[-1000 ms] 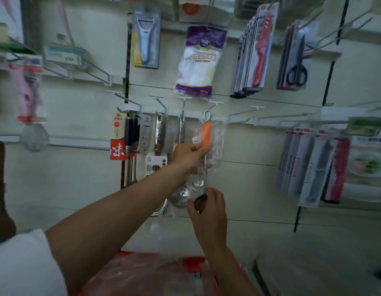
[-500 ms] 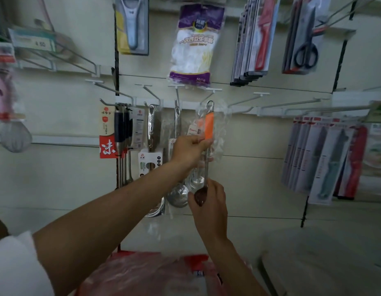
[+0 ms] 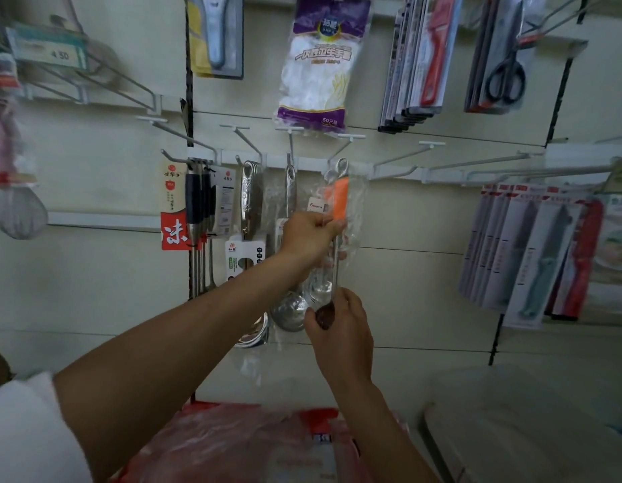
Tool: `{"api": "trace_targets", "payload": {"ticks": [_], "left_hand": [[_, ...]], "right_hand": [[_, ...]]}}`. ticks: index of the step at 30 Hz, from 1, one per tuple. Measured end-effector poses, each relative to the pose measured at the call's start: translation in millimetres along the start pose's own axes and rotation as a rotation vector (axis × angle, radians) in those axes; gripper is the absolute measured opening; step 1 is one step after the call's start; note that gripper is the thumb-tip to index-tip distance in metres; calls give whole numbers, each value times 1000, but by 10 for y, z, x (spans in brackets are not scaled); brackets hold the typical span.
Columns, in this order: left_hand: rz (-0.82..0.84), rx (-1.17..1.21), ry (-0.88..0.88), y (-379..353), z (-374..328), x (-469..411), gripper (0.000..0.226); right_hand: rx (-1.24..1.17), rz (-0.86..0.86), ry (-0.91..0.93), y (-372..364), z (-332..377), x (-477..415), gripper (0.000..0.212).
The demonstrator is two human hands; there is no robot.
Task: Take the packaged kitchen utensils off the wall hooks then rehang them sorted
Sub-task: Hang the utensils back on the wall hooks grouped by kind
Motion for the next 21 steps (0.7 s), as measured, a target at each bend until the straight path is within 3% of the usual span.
{"api": "trace_targets", "payload": {"ticks": [12,21], "left_hand": [[-117,-38,122,-80,309,-611,19],[-185,-87,134,-175,568,-1076,22]], "right_hand": [[45,78,-32,-320,-94,-453,57],[56,79,-46,-687,-391,-804,68]]}}
Point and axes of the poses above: each hand's wrist, its own x-axis away from the middle knuckle, its own y-axis out of the back of the hand, z = x × y, the point moved 5 cm from there along -x, towards the middle knuckle, and after that the axes turned 1 degree about -z, right-handed, at the moved point
